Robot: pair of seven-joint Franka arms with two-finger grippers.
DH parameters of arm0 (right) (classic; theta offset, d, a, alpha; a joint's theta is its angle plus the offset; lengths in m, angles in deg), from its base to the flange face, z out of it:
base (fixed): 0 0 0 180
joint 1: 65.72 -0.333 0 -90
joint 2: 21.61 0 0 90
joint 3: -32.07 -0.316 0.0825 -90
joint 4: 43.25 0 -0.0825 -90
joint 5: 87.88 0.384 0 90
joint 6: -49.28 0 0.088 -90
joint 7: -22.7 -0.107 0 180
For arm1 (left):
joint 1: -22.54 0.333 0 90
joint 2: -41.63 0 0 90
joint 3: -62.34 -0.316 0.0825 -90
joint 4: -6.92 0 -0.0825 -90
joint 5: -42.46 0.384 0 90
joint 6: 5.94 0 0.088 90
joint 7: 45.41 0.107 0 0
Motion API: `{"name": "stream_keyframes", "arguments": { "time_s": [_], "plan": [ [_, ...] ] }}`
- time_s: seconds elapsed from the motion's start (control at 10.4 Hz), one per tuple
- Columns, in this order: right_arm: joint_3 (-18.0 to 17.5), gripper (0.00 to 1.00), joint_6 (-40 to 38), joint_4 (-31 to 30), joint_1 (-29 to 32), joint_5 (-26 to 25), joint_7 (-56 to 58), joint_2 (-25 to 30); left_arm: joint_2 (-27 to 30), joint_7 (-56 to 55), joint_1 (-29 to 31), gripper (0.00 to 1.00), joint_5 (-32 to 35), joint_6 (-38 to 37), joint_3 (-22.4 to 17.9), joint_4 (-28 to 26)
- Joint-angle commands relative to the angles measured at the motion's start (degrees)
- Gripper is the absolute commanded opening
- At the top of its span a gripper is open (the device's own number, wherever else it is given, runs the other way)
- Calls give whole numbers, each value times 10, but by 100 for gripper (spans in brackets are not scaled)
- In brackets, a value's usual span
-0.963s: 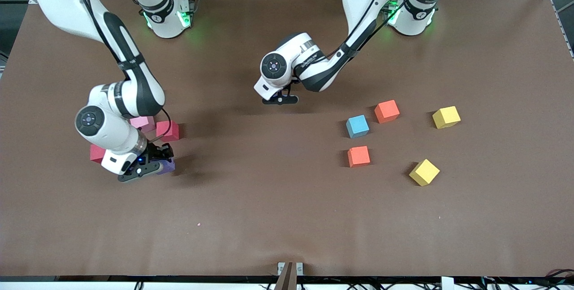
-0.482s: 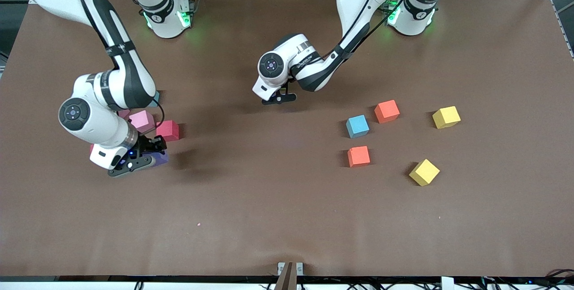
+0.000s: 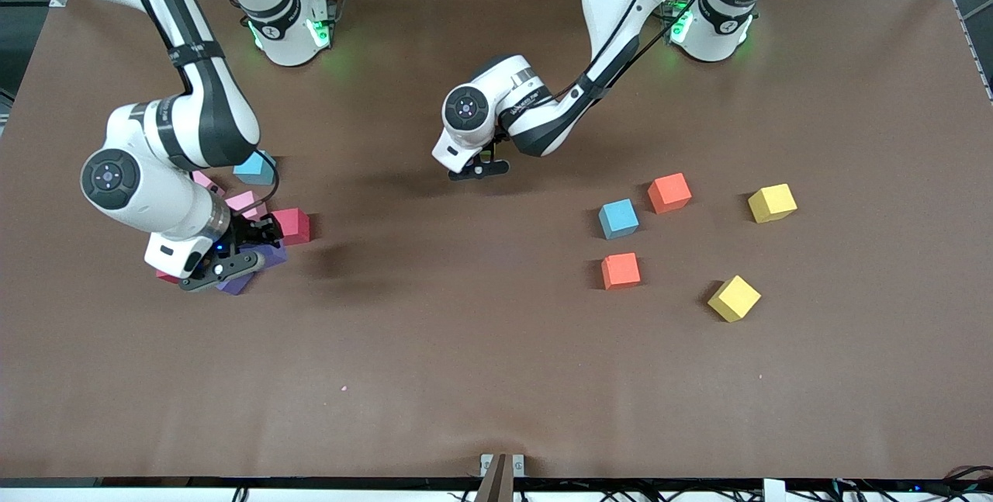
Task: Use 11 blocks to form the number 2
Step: 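Place green mid-table with the left gripper while the right gripper lifts purple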
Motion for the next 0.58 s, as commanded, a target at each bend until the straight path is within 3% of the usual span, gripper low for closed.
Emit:
{"name": "stream_keyframes", "arguments": {
  "time_s": [0.0, 0.29, 0.48],
  "plan": [
    [-3, 40, -17, -9, 2, -1, 69, 24, 66, -7, 37, 100, -4, -36, -9, -8],
    [-34, 40, -25, -18, -21, 0, 163, 29, 84, -5, 136, 100, 32, -61, -15, -10],
    [-47, 40, -24, -18, -91, -2, 165, 28, 96, 3, 184, 100, 46, -83, -15, -17]
  ]
}}
